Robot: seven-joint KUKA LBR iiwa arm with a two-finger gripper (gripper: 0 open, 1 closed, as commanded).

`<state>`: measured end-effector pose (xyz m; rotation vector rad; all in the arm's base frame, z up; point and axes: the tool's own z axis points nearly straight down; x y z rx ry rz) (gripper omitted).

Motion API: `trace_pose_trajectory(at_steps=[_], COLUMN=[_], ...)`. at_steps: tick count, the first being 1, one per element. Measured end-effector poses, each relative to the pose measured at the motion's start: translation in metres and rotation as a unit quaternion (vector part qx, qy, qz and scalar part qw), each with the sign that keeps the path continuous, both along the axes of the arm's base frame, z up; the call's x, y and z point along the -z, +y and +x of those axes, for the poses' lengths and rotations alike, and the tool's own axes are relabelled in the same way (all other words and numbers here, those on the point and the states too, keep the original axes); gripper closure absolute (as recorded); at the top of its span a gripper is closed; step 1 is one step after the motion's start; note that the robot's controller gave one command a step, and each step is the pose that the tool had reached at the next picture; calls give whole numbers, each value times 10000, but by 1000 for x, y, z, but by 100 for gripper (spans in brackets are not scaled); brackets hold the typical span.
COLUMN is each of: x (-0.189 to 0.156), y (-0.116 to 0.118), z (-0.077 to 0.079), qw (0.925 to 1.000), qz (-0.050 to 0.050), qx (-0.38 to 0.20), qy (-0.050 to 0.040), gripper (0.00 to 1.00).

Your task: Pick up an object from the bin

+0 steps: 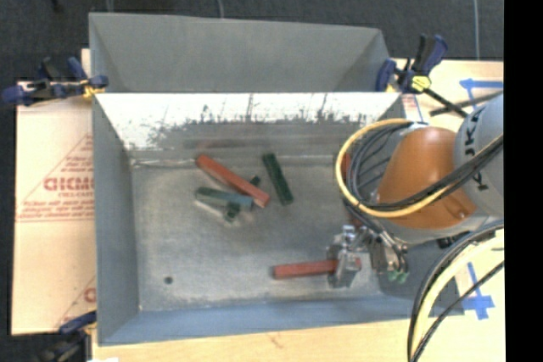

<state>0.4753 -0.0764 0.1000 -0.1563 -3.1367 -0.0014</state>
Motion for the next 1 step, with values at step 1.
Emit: trace_pose_trajectory(at_steps=[1], x=[-16], y=[0], z=[0], qw=[10000], qz=[1], qx=[-8], qy=[-8], gripper=[100])
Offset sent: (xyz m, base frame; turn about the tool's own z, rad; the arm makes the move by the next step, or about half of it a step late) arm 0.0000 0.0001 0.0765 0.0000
